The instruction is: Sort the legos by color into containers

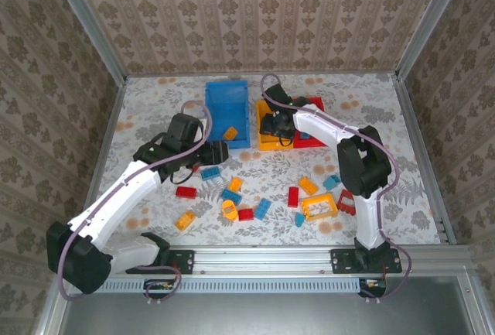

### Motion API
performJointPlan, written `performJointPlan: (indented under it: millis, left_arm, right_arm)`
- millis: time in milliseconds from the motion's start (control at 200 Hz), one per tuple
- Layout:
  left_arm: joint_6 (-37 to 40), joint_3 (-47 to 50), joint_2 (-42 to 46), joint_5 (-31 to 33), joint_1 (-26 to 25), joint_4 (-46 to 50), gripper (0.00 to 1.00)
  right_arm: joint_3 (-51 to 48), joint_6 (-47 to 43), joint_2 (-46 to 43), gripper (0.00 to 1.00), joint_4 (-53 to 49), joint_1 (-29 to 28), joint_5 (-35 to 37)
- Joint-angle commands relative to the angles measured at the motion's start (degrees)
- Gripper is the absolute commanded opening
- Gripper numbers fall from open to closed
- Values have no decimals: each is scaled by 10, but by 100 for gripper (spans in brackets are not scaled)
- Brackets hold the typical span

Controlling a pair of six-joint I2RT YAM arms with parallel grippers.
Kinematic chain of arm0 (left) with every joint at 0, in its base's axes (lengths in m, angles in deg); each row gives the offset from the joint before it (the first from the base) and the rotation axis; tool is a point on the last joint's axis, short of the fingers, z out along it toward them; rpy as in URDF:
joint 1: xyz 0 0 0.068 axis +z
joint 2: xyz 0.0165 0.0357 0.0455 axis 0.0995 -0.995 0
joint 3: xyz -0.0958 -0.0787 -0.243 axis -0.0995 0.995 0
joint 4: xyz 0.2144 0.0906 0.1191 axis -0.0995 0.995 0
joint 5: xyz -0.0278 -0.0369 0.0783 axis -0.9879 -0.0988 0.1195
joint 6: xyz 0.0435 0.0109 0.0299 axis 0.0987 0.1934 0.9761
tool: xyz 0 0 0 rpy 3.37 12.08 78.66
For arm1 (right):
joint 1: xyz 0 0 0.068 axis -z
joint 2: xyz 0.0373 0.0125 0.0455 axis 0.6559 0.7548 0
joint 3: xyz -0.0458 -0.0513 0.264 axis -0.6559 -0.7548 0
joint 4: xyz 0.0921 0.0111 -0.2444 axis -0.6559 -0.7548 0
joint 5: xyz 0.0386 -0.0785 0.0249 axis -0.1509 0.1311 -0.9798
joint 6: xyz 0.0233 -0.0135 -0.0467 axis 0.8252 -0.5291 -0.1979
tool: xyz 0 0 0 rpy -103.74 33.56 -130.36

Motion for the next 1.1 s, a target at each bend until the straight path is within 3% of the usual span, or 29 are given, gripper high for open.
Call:
performJointPlan:
  millis: [0, 110, 220, 390, 540, 785, 945, 1095]
  left_arm:
    - [49, -38, -20, -37, -16, -10, 61]
    - [100, -81, -70, -98, -53, -15, 60]
    - [166, -142, -149, -133, -122, 10, 59]
    - [260, -254, -297, -118, -246, 69, 56]
    - [291, -331, -410, -90, -315, 92, 53]
    - [294, -455, -543, -43, -369, 146, 50]
    - [294, -487, -579, -18, -372, 165, 50]
    - [301, -503, -601, -9, -374, 179, 42]
  right_arm:
    - [23, 8, -79, 57, -27, -4, -1]
    - [-19, 4, -154, 55, -29, 2, 33]
    - [-107, 8, -249, 53, -38, 35, 55]
    - [-246, 11, -445, 53, -60, 101, 74]
    - [-299, 5, -581, 56, -94, 111, 123]
    - [-330, 35, -733, 61, -142, 112, 144]
    - [-334, 40, -766, 62, -171, 112, 133]
    - [-339, 44, -774, 62, -171, 112, 126]
